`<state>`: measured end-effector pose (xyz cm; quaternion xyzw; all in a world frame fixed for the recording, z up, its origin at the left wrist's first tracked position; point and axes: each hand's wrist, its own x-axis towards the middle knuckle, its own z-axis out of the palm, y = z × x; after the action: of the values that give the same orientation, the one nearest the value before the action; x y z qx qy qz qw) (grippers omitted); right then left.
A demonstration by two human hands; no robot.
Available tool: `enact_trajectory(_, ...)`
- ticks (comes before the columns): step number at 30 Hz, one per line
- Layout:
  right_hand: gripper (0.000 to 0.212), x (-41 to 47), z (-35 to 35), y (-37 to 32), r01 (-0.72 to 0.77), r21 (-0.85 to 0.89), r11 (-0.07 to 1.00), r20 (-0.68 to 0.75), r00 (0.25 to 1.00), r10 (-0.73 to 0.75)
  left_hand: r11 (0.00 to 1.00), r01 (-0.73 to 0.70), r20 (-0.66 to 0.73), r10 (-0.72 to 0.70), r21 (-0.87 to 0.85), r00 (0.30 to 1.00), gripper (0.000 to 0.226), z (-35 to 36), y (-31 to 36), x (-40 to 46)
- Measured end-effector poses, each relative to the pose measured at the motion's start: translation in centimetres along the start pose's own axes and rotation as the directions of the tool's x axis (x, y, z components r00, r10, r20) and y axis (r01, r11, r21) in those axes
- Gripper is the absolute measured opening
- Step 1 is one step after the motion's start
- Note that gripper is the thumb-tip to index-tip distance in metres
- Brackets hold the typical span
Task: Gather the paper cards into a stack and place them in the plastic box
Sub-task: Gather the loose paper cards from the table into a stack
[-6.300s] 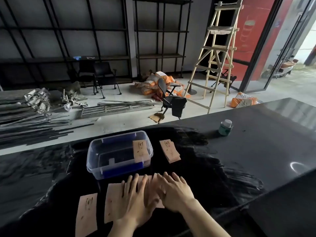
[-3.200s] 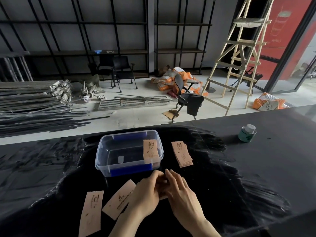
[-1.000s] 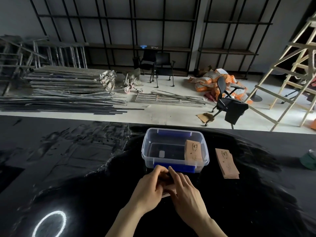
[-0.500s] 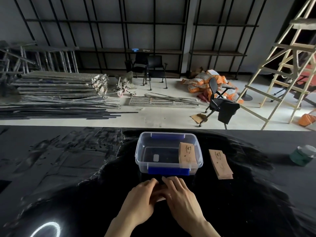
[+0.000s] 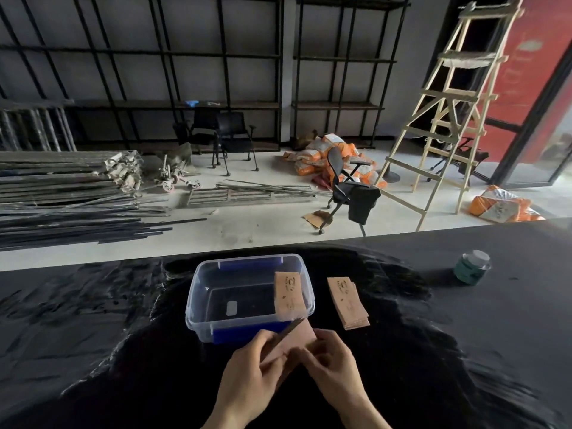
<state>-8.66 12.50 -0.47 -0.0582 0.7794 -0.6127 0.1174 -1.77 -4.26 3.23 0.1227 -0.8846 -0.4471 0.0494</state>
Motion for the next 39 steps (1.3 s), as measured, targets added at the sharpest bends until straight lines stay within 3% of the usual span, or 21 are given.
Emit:
enact_trajectory(3,0.052,0.2,-2.2,0.5,-0.155,0.221,0.963,0.080,0.987,0.141,0.986,0.078,0.039,-0.073,-0.147,0.997,0.032,2.8,1.9,1.4)
enact_trajectory(8,0.012,1.2,-5.7,0.1,-0.202,0.358,0.912,0.009,0.977,0.213,0.946,0.169,0.065,-0.157,-0.277,0.985,0.029,6.9,5.3,3.7)
enact_trajectory(12,0.012,3.3,-8.6,-0.7,-0.166,0.279,0.946,-0.126,0.970,0.207,0.936,0.239,0.102,-0.219,-0.258,0.970,0.033,9.2,7.3,6.0)
enact_trajectory(14,0.017,5.1,-9.6,-0.5,-0.148,0.173,0.974,-0.206,0.961,0.183,0.945,0.265,0.091,-0.252,-0.192,0.963,0.046,10.2,7.8,7.4)
enact_trajectory(17,0.014,7.6,-10.4,-0.7,-0.120,-0.054,0.991,-0.266,0.959,0.101,0.952,0.281,0.039,-0.279,-0.121,0.960,0.047,11.3,8.6,9.4)
enact_trajectory(22,0.010,10.6,-10.3,-1.9,-0.133,-0.331,0.934,-0.341,0.940,0.013,0.956,0.295,-0.086,-0.294,-0.010,0.952,0.032,12.5,9.8,11.5)
enact_trajectory(28,0.018,12.2,-9.8,-0.8,-0.180,-0.481,0.858,-0.335,0.942,0.010,0.950,0.309,-0.185,-0.295,0.052,0.937,0.044,13.8,9.7,12.4)
enact_trajectory(34,0.047,13.1,-10.7,0.1,-0.262,-0.490,0.831,-0.270,0.952,0.142,0.904,0.422,-0.130,-0.411,0.065,0.902,0.057,14.5,9.0,13.7)
enact_trajectory(39,0.034,13.0,-10.3,-0.5,-0.296,-0.399,0.868,-0.151,0.955,0.256,0.887,0.460,-0.025,-0.459,0.034,0.888,0.054,14.8,9.3,14.2)
